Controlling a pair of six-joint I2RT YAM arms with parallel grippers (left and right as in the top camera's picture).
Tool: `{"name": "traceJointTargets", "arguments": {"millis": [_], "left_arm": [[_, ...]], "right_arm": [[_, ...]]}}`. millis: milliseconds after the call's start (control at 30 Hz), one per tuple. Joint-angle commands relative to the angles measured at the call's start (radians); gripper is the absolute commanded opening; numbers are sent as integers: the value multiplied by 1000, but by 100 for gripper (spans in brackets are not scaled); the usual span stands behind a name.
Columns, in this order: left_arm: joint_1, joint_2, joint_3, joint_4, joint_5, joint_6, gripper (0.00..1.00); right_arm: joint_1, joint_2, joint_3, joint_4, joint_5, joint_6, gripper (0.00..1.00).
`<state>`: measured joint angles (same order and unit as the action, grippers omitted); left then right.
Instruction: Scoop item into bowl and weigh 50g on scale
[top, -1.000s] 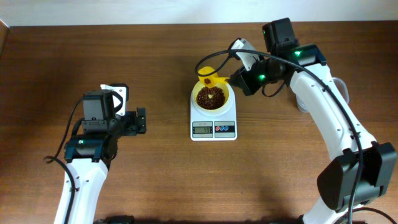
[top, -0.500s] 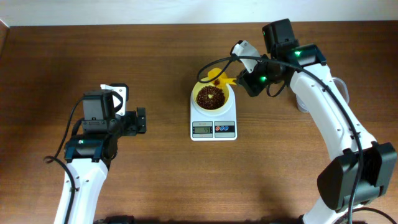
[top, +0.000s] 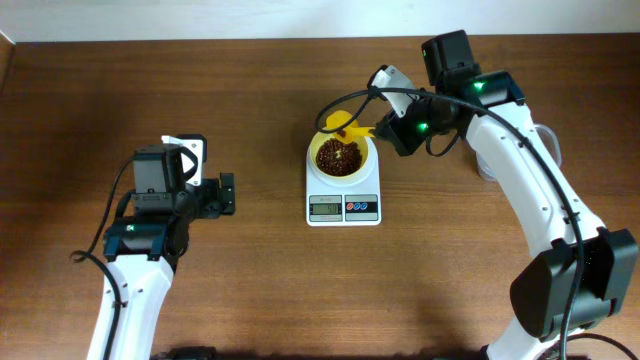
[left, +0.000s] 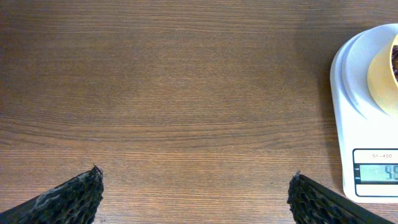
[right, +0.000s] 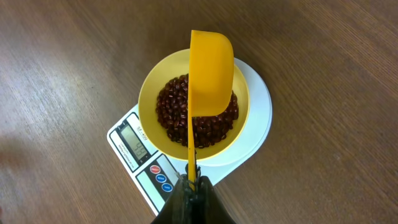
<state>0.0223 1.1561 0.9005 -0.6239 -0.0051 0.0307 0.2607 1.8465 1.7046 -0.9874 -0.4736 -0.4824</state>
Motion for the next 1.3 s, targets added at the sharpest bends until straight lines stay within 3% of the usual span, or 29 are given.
{"name": "traceJointTargets", "arguments": {"millis": [0, 333, 500, 600, 867, 967, 1167, 1267], "left_arm": [[5, 5, -3, 2, -7, 12, 99], [5, 5, -3, 2, -7, 12, 99], [5, 5, -3, 2, -7, 12, 99], [5, 5, -3, 2, -7, 12, 99], [5, 5, -3, 2, -7, 12, 99], [5, 5, -3, 2, -7, 12, 99], [5, 5, -3, 2, -7, 12, 99], [5, 5, -3, 2, -7, 12, 99]], "right_arm": [[-6, -21, 16, 4, -23, -7, 4], [-6, -21, 16, 4, -34, -6, 4], [-75, -21, 16, 68, -133, 256, 4], [-152, -21, 16, 68, -287, 257, 4], [-177, -21, 16, 60, -280, 282, 4], [-183, -21, 16, 67, -179, 294, 4], [-345, -21, 16, 109, -170, 689, 4], [-367, -21, 16, 106, -169, 731, 4]]}}
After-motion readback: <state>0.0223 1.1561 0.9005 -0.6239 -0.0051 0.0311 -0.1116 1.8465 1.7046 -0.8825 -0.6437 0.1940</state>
